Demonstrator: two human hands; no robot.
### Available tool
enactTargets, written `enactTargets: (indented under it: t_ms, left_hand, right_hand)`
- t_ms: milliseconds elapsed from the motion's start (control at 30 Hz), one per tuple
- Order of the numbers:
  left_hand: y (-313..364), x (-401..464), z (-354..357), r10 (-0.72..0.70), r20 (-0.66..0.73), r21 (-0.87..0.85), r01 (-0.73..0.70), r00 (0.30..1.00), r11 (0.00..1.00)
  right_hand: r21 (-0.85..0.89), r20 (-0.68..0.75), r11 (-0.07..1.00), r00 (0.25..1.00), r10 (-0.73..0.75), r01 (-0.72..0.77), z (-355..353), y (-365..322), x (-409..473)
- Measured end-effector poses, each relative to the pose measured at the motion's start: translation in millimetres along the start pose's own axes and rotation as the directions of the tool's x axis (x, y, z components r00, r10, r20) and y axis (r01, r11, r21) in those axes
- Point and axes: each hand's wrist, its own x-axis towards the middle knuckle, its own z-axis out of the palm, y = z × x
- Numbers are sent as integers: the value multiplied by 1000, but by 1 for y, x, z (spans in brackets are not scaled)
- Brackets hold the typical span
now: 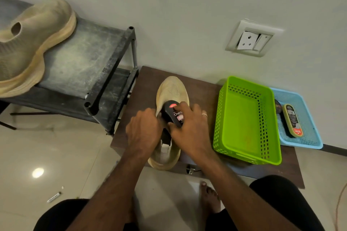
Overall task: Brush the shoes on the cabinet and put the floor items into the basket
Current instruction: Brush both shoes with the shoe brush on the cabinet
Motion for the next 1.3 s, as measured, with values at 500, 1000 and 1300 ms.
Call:
enactTargets:
  t_ms: [500, 1000, 1300]
  left_hand:
    - [-6, 5, 5, -12, -19, 7, 12, 1000, 1000]
    - [-1, -1, -1, 10, 0, -3, -10, 1000, 1000]
    - [-6, 4, 1, 6, -10, 5, -6, 1000, 1000]
  right_hand:
    - [823, 556, -279, 803, 215, -495, -41, 13, 24]
    - [-212, 127, 970, 981, 149, -120, 12, 7, 45]
    - [214, 165, 971, 976, -143, 106, -16, 31, 66]
